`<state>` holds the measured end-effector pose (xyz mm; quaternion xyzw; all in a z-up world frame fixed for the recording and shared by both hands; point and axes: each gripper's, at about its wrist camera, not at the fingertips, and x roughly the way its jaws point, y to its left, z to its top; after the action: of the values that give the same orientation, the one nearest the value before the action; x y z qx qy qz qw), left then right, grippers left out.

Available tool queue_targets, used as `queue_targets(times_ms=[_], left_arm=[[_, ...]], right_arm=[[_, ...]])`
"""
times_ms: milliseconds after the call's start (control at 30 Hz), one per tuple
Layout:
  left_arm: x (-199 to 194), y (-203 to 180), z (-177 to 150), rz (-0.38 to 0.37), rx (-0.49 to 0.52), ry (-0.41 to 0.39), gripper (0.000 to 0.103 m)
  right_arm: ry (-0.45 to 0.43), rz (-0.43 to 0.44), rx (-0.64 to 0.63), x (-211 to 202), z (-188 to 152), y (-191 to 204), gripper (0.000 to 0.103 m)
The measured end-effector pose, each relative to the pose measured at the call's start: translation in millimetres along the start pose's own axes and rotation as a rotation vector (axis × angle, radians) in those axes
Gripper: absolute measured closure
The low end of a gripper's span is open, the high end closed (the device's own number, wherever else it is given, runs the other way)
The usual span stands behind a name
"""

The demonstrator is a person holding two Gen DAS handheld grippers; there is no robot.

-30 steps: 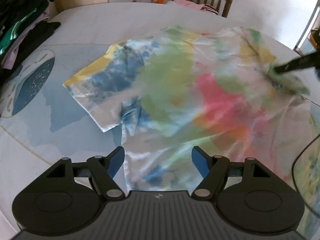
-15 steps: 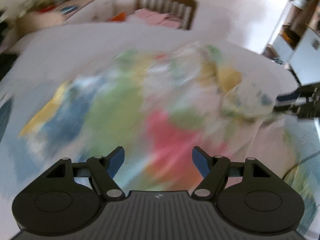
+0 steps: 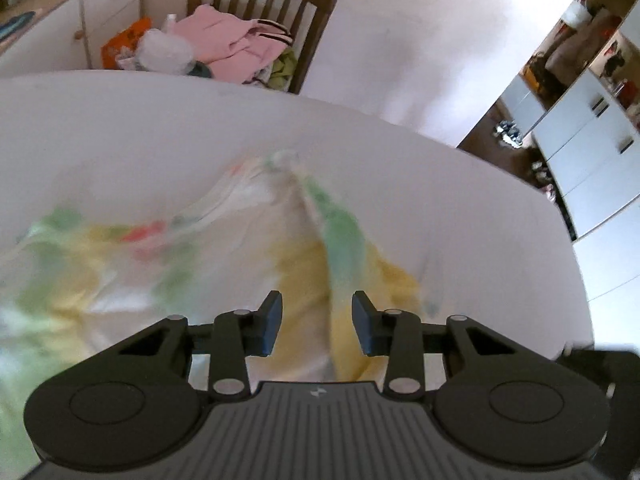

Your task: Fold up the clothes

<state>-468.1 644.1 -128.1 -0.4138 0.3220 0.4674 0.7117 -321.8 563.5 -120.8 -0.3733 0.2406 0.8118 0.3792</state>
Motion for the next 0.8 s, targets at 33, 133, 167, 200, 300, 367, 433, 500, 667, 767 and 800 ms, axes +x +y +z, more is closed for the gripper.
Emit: queue_targets(times_ms=[33, 133, 167, 200, 300, 367, 433, 500, 667, 767, 800], left_arm=[[5, -1, 3, -0.017, 0.002, 0.011, 0.060], [18, -7, 13, -0.055, 0.009, 0.035, 0.050], [20, -9, 15, -0.075, 0.014, 0.035, 0.049], [23, -11, 16, -0.082, 0.018, 0.045, 0.047], [36, -15, 18, -0.073, 0.018, 0.090, 0.050], [40, -14, 19, -0.091, -0.005, 0.098, 0.085], [37, -13, 24, -0.117, -0.021, 0.088, 0.098], [32, -14, 33, -0.124, 0.001, 0.062, 0.099], [30, -16, 60, -0.121, 0.063, 0.041, 0.100], [40, -12, 75, -0.124, 0.077, 0.068, 0.100], [43, -10, 80, -0.106, 0.079, 0.066, 0.099]], right_arm=[[-0.005, 0.005, 0.007, 0, -2, 0, 0.000], [-0.018, 0.022, 0.026, -1, -6, -2, 0.000], [-0.021, 0.025, 0.032, -1, -6, -3, 0.000], [-0.024, 0.027, 0.037, -1, -7, -4, 0.000], [-0.042, 0.017, 0.034, -2, -8, -4, 0.000], [-0.081, 0.005, 0.005, -8, -9, 0, 0.000], [-0.130, -0.005, -0.039, -15, -12, 5, 0.000], [-0.156, 0.020, -0.094, -20, -15, 11, 0.000], [-0.098, 0.052, -0.087, -4, -21, 9, 0.000], [-0.103, 0.070, -0.043, -3, -23, 3, 0.000], [-0.103, 0.072, -0.036, -3, -23, 2, 0.000]])
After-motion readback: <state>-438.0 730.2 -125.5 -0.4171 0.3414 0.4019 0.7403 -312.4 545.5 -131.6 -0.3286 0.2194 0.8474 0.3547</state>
